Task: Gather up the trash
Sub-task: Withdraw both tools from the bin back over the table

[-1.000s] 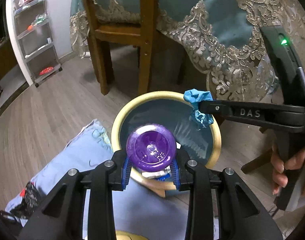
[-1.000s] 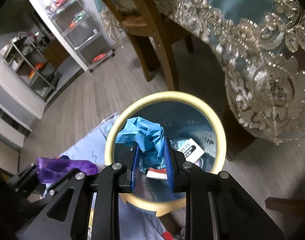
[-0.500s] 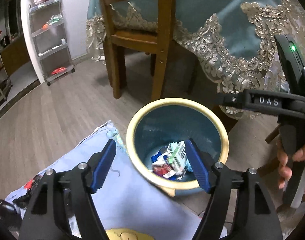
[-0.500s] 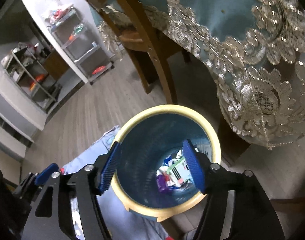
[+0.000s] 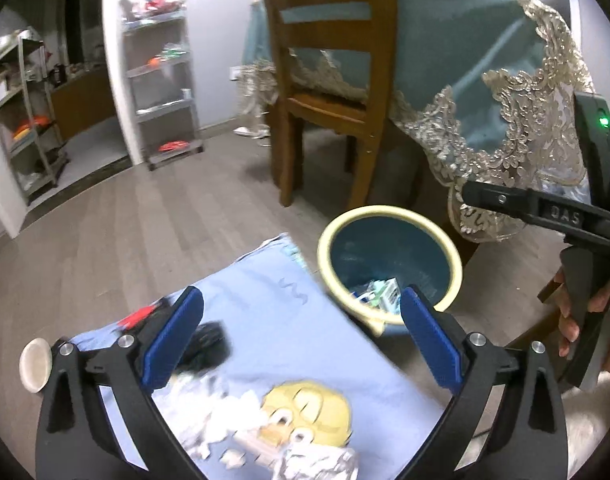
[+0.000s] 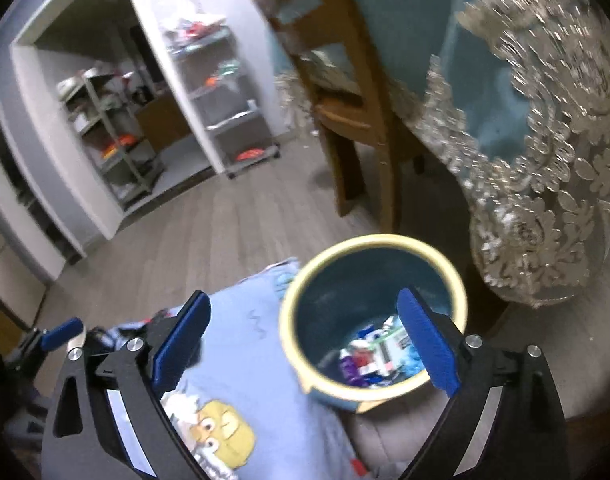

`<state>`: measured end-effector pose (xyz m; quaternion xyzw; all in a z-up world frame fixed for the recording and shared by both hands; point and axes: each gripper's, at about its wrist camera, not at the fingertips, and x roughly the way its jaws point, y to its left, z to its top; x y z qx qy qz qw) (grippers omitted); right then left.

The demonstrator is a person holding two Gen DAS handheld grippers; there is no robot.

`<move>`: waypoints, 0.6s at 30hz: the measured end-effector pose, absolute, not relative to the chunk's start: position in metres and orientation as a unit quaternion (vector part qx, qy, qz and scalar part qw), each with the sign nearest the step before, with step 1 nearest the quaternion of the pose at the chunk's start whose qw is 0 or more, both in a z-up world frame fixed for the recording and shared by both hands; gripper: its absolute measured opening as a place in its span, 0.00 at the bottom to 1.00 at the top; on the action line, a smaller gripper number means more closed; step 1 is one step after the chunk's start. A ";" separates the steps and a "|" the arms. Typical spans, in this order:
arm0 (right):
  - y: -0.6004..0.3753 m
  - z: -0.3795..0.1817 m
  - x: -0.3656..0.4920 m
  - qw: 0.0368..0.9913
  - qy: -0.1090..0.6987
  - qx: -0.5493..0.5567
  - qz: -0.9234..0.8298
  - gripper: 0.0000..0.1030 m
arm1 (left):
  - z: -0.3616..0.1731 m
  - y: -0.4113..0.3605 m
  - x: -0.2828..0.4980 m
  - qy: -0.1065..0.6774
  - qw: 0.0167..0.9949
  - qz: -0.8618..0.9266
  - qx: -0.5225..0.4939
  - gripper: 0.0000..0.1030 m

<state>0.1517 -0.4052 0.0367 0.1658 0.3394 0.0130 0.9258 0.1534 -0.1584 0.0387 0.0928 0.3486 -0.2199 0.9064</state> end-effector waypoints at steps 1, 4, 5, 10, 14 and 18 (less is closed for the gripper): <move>-0.396 0.039 0.147 0.929 0.338 0.148 0.017 0.93 | 0.042 -0.146 0.146 0.348 0.909 -0.211 0.093 0.94; -0.367 0.040 0.133 0.935 0.340 0.097 0.030 0.93 | 0.049 -0.116 0.128 0.343 0.915 -0.193 0.088 0.94; -0.357 0.039 0.126 0.935 0.340 0.088 0.037 0.93 | 0.051 -0.106 0.123 0.343 0.917 -0.185 0.086 0.94; -0.326 0.029 0.100 0.927 0.357 0.094 0.065 0.93 | 0.055 -0.055 0.096 0.342 0.925 -0.150 0.070 0.94; -0.300 0.020 0.081 0.923 0.368 0.081 0.079 0.93 | 0.050 -0.022 0.076 0.345 0.928 -0.127 0.059 0.94; -0.277 0.008 0.067 0.917 0.383 0.070 0.086 0.93 | 0.038 0.006 0.059 0.355 0.927 -0.111 0.047 0.94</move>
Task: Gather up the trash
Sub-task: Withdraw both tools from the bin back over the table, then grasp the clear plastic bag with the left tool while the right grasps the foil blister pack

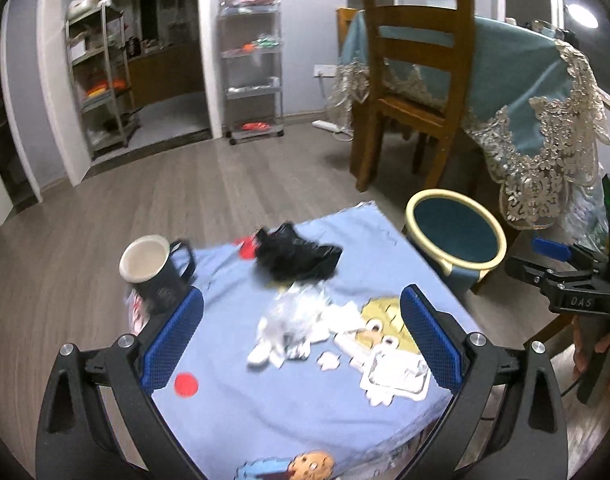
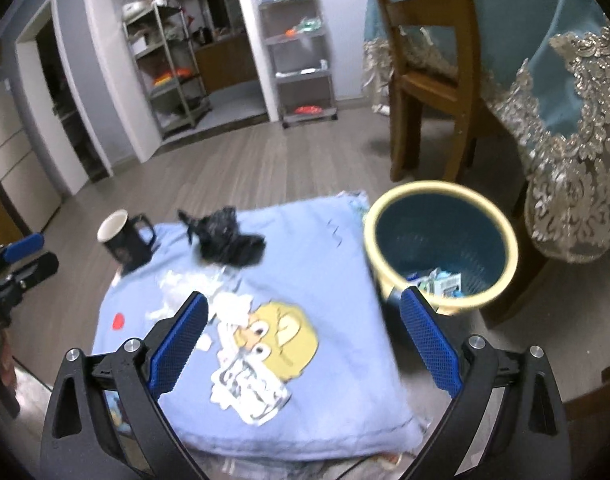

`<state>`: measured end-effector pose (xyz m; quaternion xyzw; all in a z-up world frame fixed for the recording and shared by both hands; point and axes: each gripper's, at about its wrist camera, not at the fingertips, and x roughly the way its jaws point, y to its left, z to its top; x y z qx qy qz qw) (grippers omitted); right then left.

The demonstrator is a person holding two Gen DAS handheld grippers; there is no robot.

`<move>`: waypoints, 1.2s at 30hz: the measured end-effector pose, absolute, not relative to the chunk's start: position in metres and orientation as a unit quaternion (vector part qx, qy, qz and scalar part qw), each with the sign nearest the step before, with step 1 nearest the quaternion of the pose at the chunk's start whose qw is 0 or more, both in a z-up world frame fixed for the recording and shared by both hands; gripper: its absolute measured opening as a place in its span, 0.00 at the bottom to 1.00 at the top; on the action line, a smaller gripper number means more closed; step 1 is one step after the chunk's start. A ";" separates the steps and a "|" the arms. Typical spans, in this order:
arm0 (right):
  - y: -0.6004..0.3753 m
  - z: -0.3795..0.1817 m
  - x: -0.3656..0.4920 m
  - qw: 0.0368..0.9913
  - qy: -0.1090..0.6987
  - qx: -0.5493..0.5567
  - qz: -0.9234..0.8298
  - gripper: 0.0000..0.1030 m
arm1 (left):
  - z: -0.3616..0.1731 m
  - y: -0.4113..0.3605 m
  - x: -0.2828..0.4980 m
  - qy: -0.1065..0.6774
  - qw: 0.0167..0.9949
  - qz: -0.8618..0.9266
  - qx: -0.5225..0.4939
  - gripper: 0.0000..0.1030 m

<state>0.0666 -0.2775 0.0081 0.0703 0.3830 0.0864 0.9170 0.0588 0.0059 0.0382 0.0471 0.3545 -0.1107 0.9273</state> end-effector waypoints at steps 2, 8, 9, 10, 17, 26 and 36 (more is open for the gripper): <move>-0.271 0.003 0.063 0.914 0.389 0.072 0.088 0.93 | 0.031 0.017 0.052 0.360 0.926 -0.104 0.047 0.94; -0.251 -0.014 0.054 0.904 0.410 0.077 0.091 0.93 | 0.015 0.039 0.040 0.369 0.925 -0.091 0.030 0.94; -0.248 -0.018 0.054 0.902 0.415 0.079 0.093 0.93 | 0.013 0.042 0.040 0.370 0.924 -0.091 0.024 0.94; -0.245 -0.022 0.054 0.899 0.420 0.081 0.095 0.94 | 0.010 0.045 0.039 0.373 0.923 -0.092 0.018 0.94; -0.227 -0.050 0.059 0.878 0.462 0.079 0.098 0.94 | 0.003 0.049 0.040 0.373 0.923 -0.090 0.018 0.94; -0.186 -0.090 0.072 0.850 0.511 -0.015 0.126 0.94 | -0.008 0.052 0.051 0.386 0.917 -0.096 0.003 0.94; -0.157 -0.142 0.085 0.802 0.570 -0.088 0.155 0.93 | -0.018 0.051 0.062 0.403 0.909 -0.106 -0.016 0.94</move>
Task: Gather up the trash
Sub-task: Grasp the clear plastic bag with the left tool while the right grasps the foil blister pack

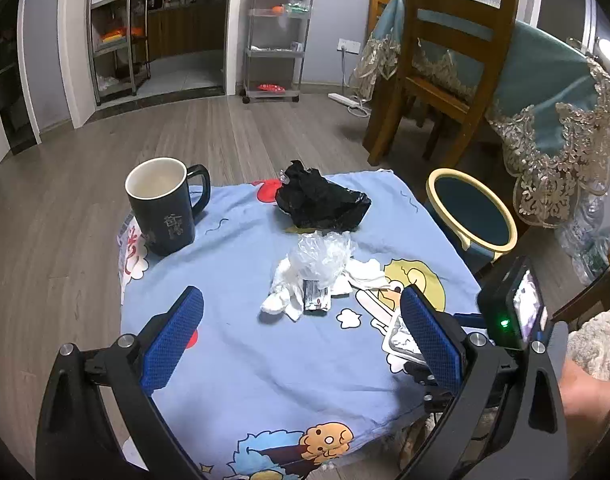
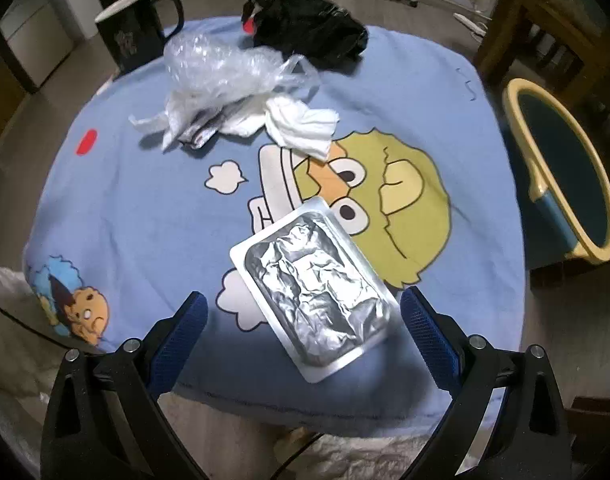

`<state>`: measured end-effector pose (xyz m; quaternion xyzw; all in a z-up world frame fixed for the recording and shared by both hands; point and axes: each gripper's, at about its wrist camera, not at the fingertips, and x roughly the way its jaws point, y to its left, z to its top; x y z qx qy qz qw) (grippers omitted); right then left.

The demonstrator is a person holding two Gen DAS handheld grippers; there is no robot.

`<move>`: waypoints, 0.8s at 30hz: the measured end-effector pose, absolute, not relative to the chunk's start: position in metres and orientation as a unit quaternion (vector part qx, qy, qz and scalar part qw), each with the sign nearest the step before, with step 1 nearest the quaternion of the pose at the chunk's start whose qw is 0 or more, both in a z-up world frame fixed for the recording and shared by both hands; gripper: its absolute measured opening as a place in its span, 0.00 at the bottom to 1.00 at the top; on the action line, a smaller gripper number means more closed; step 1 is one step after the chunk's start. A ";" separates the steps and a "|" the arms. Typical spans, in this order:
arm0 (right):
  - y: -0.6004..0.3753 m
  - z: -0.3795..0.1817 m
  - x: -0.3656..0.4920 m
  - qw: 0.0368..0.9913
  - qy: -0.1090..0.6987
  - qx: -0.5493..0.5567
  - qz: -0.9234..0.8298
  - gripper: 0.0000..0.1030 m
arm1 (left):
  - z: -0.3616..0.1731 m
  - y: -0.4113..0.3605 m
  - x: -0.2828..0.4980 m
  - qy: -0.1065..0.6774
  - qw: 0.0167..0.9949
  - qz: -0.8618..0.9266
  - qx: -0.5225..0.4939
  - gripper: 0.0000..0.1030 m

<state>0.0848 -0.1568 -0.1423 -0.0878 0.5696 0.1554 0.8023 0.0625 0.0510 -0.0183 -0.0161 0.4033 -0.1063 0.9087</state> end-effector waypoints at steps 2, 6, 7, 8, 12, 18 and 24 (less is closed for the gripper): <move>-0.154 -0.148 0.087 0.801 0.570 -0.099 0.152 0.93 | -0.019 0.049 0.064 0.405 0.908 -0.110 -0.014 0.94; -0.153 -0.153 0.093 0.798 0.575 -0.098 0.155 0.93 | -0.023 0.044 0.068 0.411 0.905 -0.111 -0.007 0.94; -0.153 -0.157 0.094 0.794 0.580 -0.101 0.155 0.92 | -0.025 0.043 0.070 0.413 0.904 -0.111 -0.007 0.94; -0.152 -0.161 0.094 0.789 0.585 -0.110 0.151 0.87 | -0.026 0.042 0.070 0.415 0.903 -0.111 -0.007 0.94; -0.154 -0.158 0.095 0.794 0.578 -0.113 0.150 0.66 | -0.034 0.036 0.076 0.423 0.900 -0.106 0.009 0.94; -0.162 -0.155 0.099 0.801 0.575 -0.080 0.145 0.61 | -0.054 0.029 0.104 0.441 0.893 -0.084 0.028 0.94; -0.180 -0.134 0.104 0.821 0.550 -0.014 0.150 0.32 | -0.072 0.020 0.132 0.455 0.886 -0.080 0.046 0.94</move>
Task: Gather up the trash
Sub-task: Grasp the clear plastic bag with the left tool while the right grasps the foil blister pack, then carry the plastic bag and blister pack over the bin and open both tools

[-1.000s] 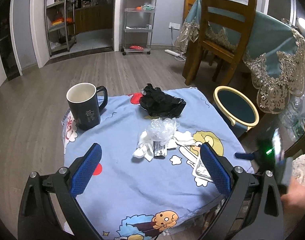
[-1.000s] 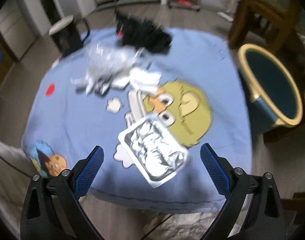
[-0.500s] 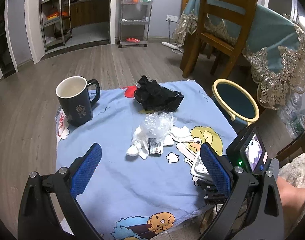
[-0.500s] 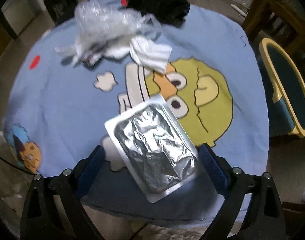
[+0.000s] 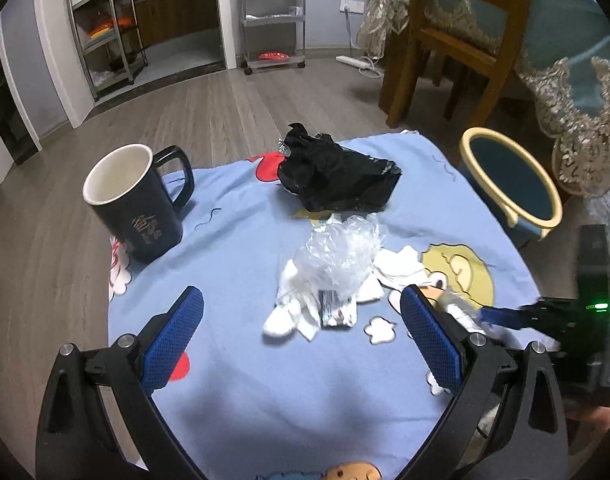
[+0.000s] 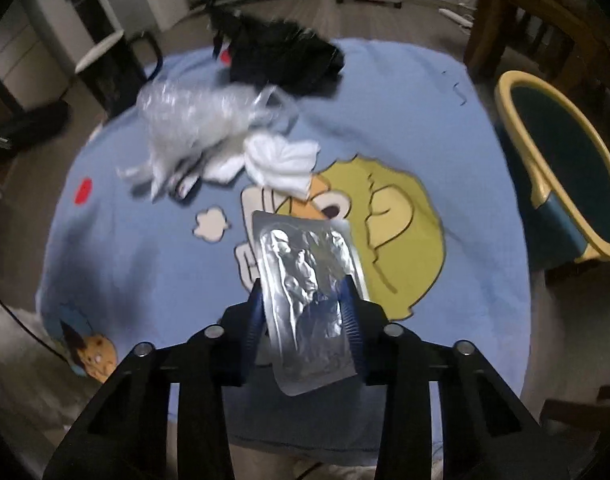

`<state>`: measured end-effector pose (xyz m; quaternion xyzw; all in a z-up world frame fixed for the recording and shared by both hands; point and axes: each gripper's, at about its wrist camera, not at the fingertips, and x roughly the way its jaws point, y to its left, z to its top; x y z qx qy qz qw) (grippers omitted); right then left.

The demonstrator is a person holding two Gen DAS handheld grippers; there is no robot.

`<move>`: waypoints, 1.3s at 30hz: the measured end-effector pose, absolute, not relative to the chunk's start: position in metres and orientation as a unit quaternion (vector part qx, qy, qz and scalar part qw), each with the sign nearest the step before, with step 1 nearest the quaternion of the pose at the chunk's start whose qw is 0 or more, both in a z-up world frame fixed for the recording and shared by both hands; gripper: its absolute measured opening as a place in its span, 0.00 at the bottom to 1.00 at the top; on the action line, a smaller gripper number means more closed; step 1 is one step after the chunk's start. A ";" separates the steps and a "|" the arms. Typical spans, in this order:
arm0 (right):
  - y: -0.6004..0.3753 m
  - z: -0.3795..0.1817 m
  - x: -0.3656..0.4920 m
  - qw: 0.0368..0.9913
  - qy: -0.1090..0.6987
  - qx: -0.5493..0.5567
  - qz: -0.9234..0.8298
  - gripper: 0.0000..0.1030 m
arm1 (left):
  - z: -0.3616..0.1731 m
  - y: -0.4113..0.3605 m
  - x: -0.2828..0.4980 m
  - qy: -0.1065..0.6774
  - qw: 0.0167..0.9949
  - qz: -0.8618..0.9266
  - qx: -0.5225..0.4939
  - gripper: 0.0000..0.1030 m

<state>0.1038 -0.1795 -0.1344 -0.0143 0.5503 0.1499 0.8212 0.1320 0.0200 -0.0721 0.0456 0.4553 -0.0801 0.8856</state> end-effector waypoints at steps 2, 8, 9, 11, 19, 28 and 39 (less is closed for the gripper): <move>-0.188 -0.127 0.104 0.831 0.538 0.005 0.141 0.21 | -0.078 0.016 0.141 0.461 0.882 -0.082 0.047 0.94; -0.220 -0.114 0.120 0.851 0.514 0.045 0.095 0.14 | -0.098 0.001 0.165 0.479 0.872 -0.082 0.056 0.94; -0.223 -0.117 0.122 0.848 0.519 0.055 0.093 0.14 | -0.102 -0.001 0.169 0.481 0.871 -0.083 0.058 0.94; -0.224 -0.122 0.126 0.845 0.522 0.062 0.091 0.16 | -0.106 -0.005 0.174 0.484 0.869 -0.086 0.054 0.93; -0.226 -0.130 0.133 0.837 0.533 0.085 0.087 0.18 | -0.127 -0.006 0.185 0.516 0.849 -0.109 0.024 0.41; -0.219 -0.120 0.132 0.847 0.519 0.073 0.092 0.12 | -0.110 -0.021 0.176 0.490 0.860 -0.137 0.038 0.21; -0.244 -0.077 0.145 0.863 0.482 0.130 0.075 0.12 | -0.070 -0.046 0.162 0.441 0.879 -0.170 0.066 0.21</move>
